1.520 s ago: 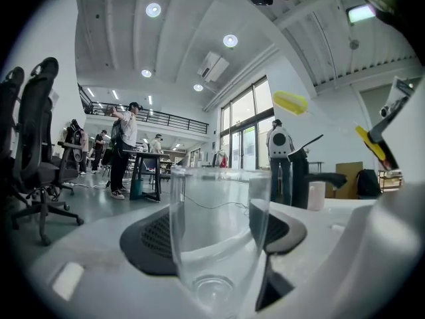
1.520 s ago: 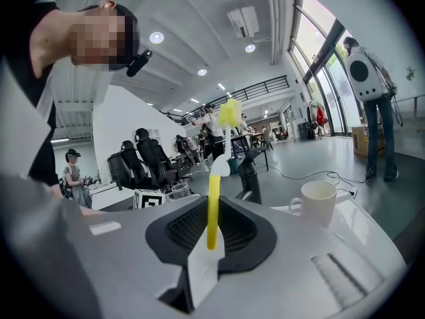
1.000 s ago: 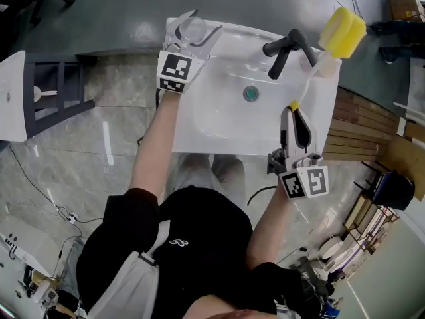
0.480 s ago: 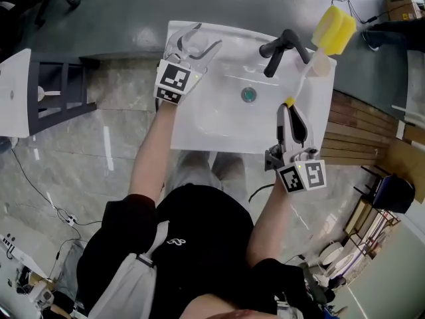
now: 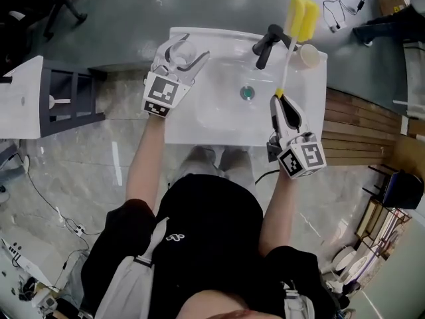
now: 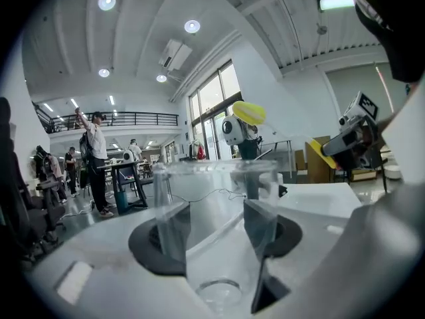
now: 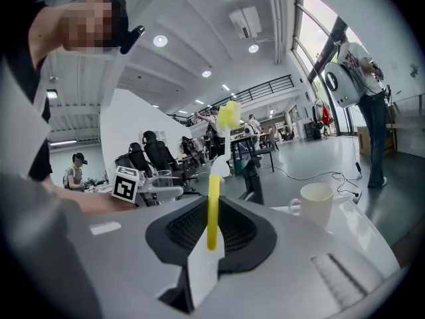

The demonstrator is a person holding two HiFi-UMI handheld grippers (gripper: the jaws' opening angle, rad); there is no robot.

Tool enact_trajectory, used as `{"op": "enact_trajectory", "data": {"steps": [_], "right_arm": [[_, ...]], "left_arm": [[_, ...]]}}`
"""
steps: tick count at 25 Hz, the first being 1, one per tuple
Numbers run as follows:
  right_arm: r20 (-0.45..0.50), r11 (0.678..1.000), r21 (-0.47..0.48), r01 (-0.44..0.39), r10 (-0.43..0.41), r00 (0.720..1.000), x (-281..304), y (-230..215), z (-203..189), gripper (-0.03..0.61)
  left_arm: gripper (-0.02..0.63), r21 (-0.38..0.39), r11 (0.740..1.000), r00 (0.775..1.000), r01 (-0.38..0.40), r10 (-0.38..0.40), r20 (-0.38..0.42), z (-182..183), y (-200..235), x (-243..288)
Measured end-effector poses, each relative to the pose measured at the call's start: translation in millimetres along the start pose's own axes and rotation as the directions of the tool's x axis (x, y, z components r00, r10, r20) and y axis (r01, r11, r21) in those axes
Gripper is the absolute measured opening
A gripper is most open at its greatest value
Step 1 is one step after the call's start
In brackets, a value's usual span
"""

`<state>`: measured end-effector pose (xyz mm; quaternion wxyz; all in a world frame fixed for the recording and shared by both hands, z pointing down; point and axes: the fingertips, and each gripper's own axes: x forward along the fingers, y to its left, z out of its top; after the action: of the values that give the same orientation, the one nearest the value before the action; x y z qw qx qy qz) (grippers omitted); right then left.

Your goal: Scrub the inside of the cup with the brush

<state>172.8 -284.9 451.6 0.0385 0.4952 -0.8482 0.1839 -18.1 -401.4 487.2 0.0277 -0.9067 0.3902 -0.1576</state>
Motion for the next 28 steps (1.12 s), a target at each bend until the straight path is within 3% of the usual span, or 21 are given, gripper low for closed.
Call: {"op": "enact_trajectory", "data": {"steps": [6,10,17,28], "right_arm": [[-0.016,0.998,-0.052,-0.041,0.040,0.999,-9,8,-1,0.051],[-0.051,0.994,-0.088,-0.071,0.067,0.996,-18,11,-8,0.049],[-0.105,0.981,-0.159,-0.116,0.100,0.989,-37,21,-11,0.049],[-0.218,0.925,-0.323,-0.199,0.132,0.967,-56,35,-6,0.049]], "left_arm": [[0.264,0.112,0.994,1.000,-0.013,0.015,-0.022,28,-2,-27],[0.264,0.145,0.989,0.997,-0.016,0.026,-0.070,27,-6,-38],[0.264,0.270,0.963,0.990,0.019,0.019,-0.139,33,-9,-52],[0.264,0.487,0.869,0.963,0.092,0.047,-0.265,30,-14,-55]]}}
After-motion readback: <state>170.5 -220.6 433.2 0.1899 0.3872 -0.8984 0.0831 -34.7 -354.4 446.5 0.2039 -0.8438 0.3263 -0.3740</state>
